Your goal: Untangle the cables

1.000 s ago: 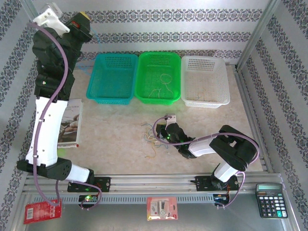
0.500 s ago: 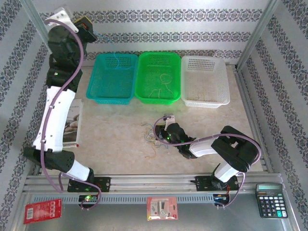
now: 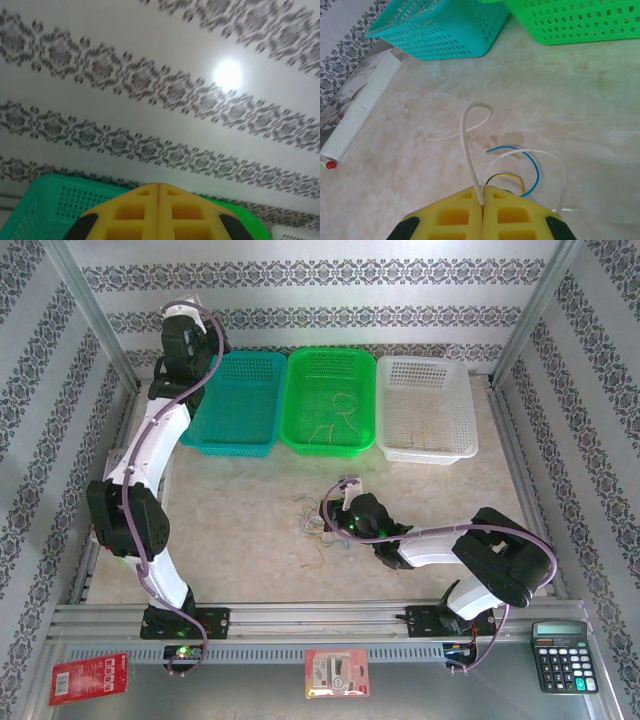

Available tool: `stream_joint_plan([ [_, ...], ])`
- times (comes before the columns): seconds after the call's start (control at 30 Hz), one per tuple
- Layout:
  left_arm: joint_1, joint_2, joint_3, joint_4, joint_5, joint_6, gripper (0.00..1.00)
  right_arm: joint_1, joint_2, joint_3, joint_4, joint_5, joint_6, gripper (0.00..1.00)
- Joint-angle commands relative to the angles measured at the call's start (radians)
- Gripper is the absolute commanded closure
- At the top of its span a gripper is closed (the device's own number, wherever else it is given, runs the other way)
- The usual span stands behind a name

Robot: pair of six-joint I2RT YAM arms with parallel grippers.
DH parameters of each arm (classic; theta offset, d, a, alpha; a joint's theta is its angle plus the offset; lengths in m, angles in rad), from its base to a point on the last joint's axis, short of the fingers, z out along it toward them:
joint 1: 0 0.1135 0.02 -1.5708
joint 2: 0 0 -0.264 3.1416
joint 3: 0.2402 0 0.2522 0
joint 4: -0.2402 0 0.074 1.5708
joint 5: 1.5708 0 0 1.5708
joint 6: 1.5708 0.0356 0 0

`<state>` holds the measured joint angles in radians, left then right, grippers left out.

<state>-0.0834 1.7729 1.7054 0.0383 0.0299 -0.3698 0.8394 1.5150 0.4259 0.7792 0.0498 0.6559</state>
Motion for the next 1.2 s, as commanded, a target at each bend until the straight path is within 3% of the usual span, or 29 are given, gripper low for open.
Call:
stream_joint_plan([
  [0.0,0.023,0.004,-0.053,0.061,0.020,0.001,1.00,-0.016,-0.026,-0.004,-0.007,-0.037,-0.013,1.00],
  [0.1,0.028,0.006,-0.106,0.053,0.020,0.010,0.99,-0.023,-0.029,-0.002,-0.012,-0.053,-0.016,1.00],
  [0.17,0.030,0.004,-0.132,0.043,0.027,0.015,0.77,-0.029,-0.029,0.000,-0.013,-0.062,-0.016,1.00],
  [0.37,0.031,-0.012,-0.100,-0.038,0.078,0.035,0.24,-0.044,-0.024,0.019,-0.018,-0.094,-0.018,1.00],
  [0.47,0.031,-0.016,-0.040,-0.117,0.109,0.045,0.11,-0.048,-0.023,0.026,-0.023,-0.103,-0.021,1.00],
  [0.63,0.031,-0.068,-0.027,-0.199,0.168,0.003,0.04,-0.054,-0.019,0.029,-0.024,-0.118,-0.024,1.00],
  [0.8,0.030,-0.196,-0.172,-0.232,0.271,-0.125,0.01,-0.059,-0.021,0.025,-0.023,-0.129,-0.020,1.00],
  [1.0,-0.005,-0.424,-0.589,-0.071,0.436,-0.403,0.01,-0.062,-0.026,0.027,-0.019,-0.134,-0.014,1.00],
  [1.17,-0.122,-0.556,-0.866,0.072,0.410,-0.546,0.08,-0.065,-0.039,0.025,-0.011,-0.138,-0.001,1.00],
])
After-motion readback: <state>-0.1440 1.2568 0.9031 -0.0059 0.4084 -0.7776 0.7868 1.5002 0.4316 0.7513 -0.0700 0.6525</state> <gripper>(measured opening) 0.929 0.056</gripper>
